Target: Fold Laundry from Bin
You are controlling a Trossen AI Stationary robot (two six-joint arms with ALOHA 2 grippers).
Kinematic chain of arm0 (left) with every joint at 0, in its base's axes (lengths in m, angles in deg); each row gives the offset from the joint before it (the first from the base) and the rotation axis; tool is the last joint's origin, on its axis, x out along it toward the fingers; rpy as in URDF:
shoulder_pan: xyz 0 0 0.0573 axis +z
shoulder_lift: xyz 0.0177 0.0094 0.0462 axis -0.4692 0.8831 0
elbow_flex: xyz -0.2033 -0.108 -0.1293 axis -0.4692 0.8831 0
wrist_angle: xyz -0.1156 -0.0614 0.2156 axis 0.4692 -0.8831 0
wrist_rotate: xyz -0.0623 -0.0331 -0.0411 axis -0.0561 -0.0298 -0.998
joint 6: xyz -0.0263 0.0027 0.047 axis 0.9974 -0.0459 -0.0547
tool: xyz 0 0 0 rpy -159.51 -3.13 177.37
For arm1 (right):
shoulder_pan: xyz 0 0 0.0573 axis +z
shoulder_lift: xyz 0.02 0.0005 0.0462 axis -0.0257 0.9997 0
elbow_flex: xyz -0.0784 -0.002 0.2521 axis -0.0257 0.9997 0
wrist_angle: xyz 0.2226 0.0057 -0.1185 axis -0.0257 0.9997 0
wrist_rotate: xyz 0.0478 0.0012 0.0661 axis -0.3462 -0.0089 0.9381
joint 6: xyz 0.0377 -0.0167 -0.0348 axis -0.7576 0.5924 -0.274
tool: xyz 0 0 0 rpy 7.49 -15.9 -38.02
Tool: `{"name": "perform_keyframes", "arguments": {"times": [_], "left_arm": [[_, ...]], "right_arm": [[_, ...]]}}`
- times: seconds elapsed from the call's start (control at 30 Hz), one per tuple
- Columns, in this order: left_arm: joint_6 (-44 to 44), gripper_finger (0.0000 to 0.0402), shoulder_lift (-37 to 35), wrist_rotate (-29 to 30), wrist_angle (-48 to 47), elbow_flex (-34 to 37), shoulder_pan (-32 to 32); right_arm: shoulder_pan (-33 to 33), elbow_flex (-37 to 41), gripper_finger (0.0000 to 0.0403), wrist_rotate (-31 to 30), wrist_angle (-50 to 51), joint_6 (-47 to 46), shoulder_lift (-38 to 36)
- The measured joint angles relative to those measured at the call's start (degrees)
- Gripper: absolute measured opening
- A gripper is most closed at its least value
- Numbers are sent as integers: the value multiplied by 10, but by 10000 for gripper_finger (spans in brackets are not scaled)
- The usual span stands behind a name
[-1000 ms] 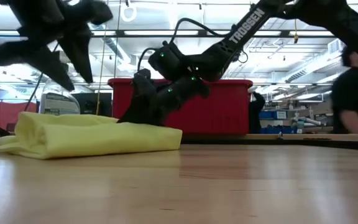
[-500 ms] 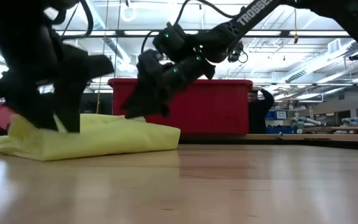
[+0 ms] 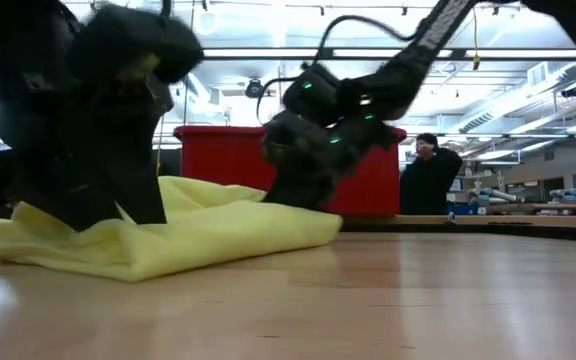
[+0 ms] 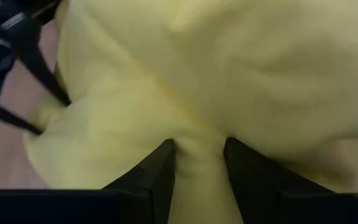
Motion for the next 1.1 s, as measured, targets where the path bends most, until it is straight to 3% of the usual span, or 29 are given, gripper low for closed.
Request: {"name": "perform_keyframes", "arguments": {"times": [0.2, 0.4, 0.53, 0.6, 0.73, 0.9, 1.1], "left_arm": [[3, 171, -12, 5, 8, -7, -2], [-10, 171, -61, 127, -23, -27, -6], [-51, 171, -90, 146, -57, -34, 5], [-78, 172, -100, 146, -64, -33, 10], [-106, 172, -99, 142, -78, -33, 18], [-64, 172, -110, 84, -144, -33, 19], [-99, 160, -179, 95, -238, -33, -15]], "right_arm": [[31, 109, 153, -44, -12, -30, -121], [46, 188, 154, -71, -58, -25, -244], [47, 221, 155, -56, -168, -44, -267], [46, 222, 155, -55, -203, -59, -262], [42, 203, 151, -63, -170, -53, -261], [75, 157, 133, -121, -99, -51, -251], [115, 63, 126, -197, -60, -60, -205]]}}
